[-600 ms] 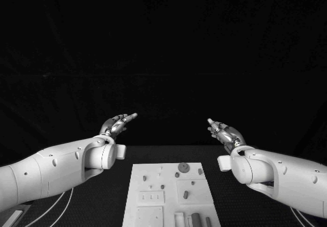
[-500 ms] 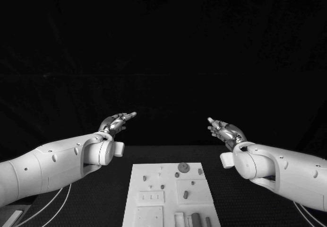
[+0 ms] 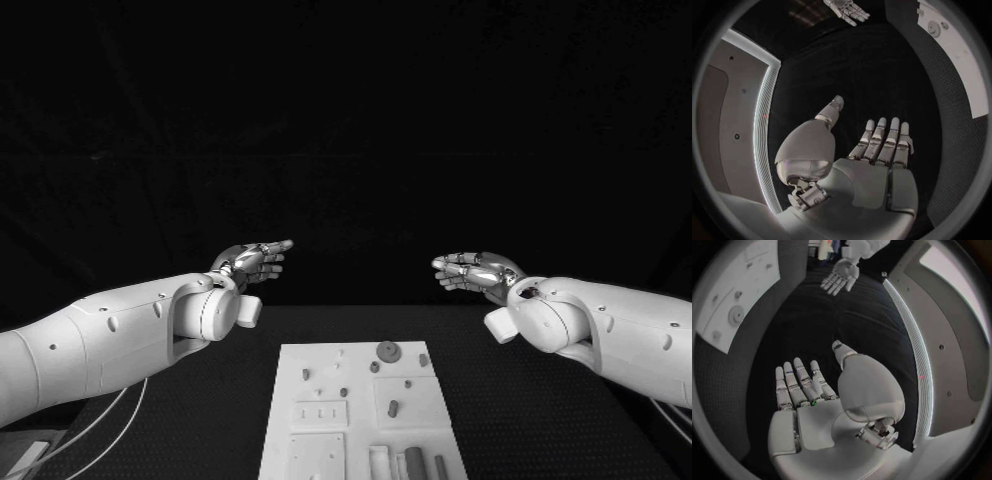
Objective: Assemble the parts on the task board
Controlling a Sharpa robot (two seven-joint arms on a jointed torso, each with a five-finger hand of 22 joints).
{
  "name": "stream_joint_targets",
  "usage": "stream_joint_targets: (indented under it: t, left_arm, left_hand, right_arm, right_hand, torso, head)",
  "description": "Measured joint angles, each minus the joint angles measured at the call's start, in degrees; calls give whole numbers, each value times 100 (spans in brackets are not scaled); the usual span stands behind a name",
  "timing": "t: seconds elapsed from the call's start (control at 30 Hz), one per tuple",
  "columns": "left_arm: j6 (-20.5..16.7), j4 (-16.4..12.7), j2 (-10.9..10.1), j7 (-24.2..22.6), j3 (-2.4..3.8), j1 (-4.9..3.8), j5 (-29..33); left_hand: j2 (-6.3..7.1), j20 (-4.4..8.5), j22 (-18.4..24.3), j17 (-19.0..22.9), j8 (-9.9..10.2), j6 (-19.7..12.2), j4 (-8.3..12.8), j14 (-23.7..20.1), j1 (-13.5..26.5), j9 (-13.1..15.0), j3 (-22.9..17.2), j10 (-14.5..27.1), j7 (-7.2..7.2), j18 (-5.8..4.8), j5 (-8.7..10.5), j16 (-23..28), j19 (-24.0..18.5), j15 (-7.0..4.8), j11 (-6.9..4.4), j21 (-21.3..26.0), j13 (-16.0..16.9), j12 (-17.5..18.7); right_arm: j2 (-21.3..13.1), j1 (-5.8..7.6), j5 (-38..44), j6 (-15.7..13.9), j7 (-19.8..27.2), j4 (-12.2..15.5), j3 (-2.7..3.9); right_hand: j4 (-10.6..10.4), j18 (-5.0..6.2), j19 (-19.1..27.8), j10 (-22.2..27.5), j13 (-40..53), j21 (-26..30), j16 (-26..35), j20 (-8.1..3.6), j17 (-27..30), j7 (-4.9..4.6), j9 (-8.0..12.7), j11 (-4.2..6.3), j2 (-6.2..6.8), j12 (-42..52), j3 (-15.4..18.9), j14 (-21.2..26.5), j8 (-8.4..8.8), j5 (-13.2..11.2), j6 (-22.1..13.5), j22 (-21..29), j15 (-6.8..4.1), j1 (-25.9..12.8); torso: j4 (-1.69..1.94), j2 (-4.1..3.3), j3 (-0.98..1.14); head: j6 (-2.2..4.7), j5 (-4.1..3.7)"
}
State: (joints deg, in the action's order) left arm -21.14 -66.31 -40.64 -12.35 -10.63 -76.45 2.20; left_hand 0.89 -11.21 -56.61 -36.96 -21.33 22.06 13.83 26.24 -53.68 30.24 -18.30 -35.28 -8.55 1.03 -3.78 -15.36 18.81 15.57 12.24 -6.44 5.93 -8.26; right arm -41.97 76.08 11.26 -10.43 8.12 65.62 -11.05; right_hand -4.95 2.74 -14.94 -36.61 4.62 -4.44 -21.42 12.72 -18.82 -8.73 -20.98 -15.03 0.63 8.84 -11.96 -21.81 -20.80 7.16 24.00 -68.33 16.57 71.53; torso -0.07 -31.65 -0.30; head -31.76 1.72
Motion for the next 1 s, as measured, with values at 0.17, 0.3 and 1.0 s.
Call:
stream_joint_targets:
  t: [0.17, 0.3, 1.0]
  left_arm:
    - [344, -69, -58, 81, -1, 0, -50]
    - [615, -188, -168, 145, 0, 0, -253]
    - [1174, -1266, -806, 306, 50, -11, -822]
  left_hand:
    - [-95, 162, 166, 39, -130, 798, 78, 1037, -300, -85, -917, -858, -63, 298, -304, -256, 1114, -223, 88, -160, 81, -332]
    - [-108, 263, 294, 43, -159, 1152, 201, 1580, -313, -167, -1138, -1265, -114, 388, -302, -418, 1624, -408, 26, -184, 107, -455]
    - [-98, 548, 579, -136, -12, 1551, 267, 2270, -520, -456, -1194, -1605, -188, 385, -173, -505, 2402, -677, -61, -115, 91, -346]
  right_arm:
    - [78, 0, 1441, -51, -169, -345, 0]
    - [227, 0, 2419, -64, -241, -443, 0]
    - [689, 25, 5897, 192, -669, 21, 6]
  right_hand:
    - [425, 167, -570, -546, 75, -32, -229, -38, -117, -35, -108, 94, 103, 182, -193, -615, -157, 0, 465, -304, -114, 103]
    - [935, 348, -1100, -977, 162, -33, -361, -53, -224, -75, -205, 204, 206, 247, -465, -1162, -187, 0, 823, -358, -261, -6]
    - [2171, 1189, -4192, -2371, 440, -578, -1356, -393, -1427, -244, -563, 656, 169, 130, -1691, -4127, 12, 0, 1954, -665, -1425, -782]
  torso:
    - [-1, -2, -4]
    - [-4, -4, -15]
    - [110, -301, -32]
  head:
    - [-46, -6]
    - [-79, -3]
    - [-188, -34]
